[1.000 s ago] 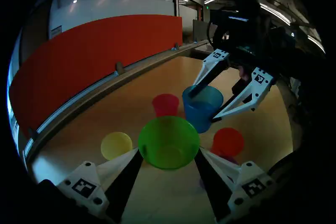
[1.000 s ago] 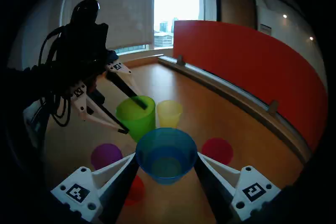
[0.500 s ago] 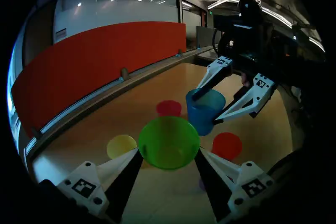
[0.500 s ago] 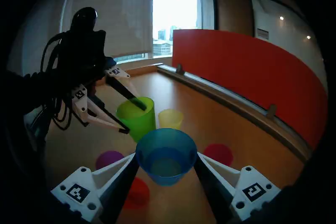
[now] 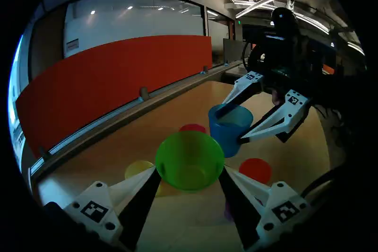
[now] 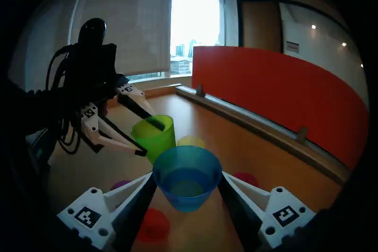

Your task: Pour water

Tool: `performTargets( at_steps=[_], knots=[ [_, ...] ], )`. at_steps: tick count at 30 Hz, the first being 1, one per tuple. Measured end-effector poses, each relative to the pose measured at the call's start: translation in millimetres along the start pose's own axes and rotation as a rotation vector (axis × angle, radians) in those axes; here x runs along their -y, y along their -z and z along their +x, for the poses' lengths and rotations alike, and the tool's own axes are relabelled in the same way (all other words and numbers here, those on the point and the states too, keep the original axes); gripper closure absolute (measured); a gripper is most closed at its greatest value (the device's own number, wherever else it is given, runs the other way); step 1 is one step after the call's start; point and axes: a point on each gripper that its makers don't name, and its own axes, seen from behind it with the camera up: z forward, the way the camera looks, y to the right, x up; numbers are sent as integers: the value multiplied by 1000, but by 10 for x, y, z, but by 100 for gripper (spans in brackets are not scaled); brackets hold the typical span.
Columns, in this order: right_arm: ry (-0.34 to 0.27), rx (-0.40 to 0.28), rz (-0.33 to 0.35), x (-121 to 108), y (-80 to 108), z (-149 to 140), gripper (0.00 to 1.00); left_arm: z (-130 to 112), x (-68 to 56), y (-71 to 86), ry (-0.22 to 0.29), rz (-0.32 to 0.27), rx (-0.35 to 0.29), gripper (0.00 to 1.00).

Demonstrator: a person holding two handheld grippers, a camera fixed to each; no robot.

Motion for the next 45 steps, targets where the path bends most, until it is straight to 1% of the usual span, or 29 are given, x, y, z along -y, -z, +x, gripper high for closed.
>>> performTargets(
  at_steps=[6, 15, 24, 27, 36, 45],
  knots=[
    [3, -21, -10, -27, 19, 43, 10, 76, 12, 17, 5, 4, -16, 17],
    [3, -55, -14, -17, 17, 84, 10, 127, -3, 31, 4, 6, -28, 17],
    [19, -106, -13, 56, 64, 190, 10, 199, -38, 97, 7, 10, -55, 17],
    [27, -123, -12, 99, 96, 230, 10, 253, -75, 148, 8, 11, -76, 17],
    [18, -165, -13, 194, 252, 367, 10, 386, -211, 352, 9, 20, -144, 17],
    [23, -180, -15, 277, 427, 408, 10, 447, -287, 587, 33, 42, -199, 17]
  ],
)
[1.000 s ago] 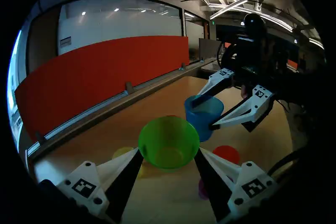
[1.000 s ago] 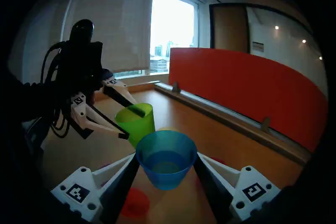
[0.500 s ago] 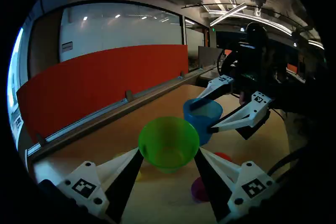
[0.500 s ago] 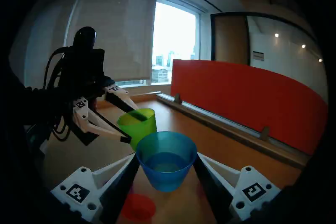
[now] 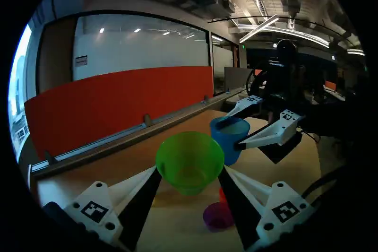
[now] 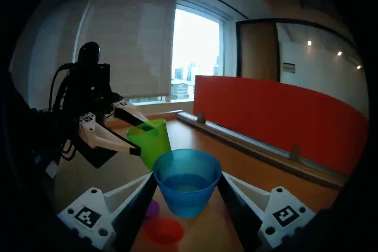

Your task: Pour water

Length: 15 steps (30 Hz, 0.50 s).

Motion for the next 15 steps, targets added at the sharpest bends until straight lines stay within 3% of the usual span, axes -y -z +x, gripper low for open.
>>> performTargets(
  at_steps=[15],
  knots=[
    [8, -28, 11, 161, 144, 57, 10, 83, -108, 279, 14, 13, -35, 16]
  ],
)
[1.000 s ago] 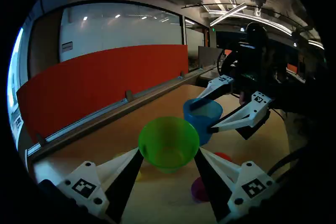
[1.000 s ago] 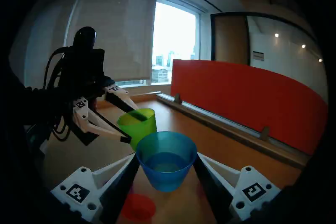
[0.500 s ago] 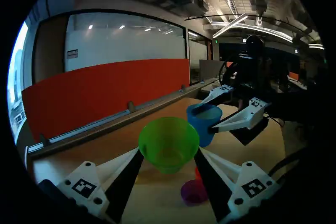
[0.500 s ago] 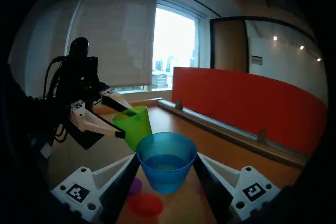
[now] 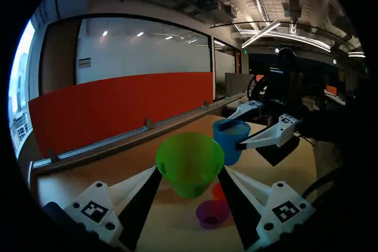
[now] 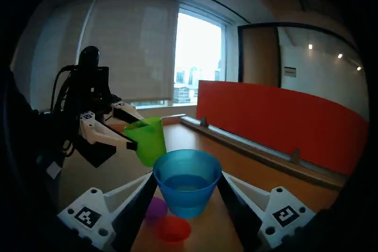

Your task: Pour water

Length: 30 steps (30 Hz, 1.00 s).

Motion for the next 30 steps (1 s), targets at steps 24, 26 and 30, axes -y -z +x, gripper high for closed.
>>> performTargets(
  at_steps=[24, 26, 30],
  knots=[
    [8, -21, 5, 153, 138, 53, 10, 81, -261, 172, 31, -6, -121, 16],
    [9, -20, 6, 157, 143, 51, 10, 83, -279, 174, 35, -9, -131, 16],
    [11, -20, 5, 155, 143, 53, 10, 62, -303, 173, 48, -14, -140, 16]
  ],
)
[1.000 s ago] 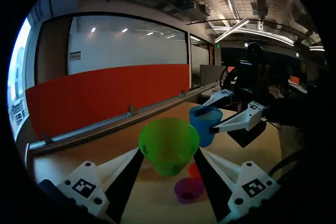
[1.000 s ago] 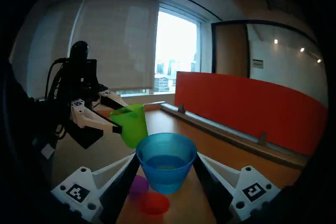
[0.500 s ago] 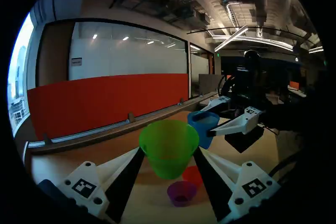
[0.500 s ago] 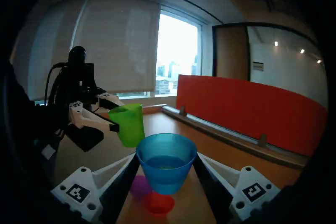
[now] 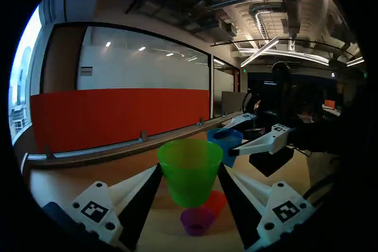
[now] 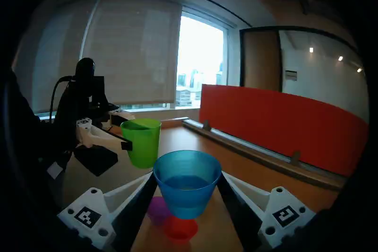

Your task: Pour water

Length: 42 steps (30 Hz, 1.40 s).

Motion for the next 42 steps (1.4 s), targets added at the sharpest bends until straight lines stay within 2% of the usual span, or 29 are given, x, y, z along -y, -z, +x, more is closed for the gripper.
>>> performTargets(
  at_steps=[9, 27, 42],
  knots=[
    [2, -2, 1, 17, -4, 8, 10, -62, 24, 13, -2, 8, -1, 16],
    [25, 7, 16, 26, -11, 84, 10, -93, -8, -21, 11, 1, -34, 16],
    [46, 5, 35, 36, -1, 229, 10, -162, -31, -29, 3, 0, -24, 17]
  ],
)
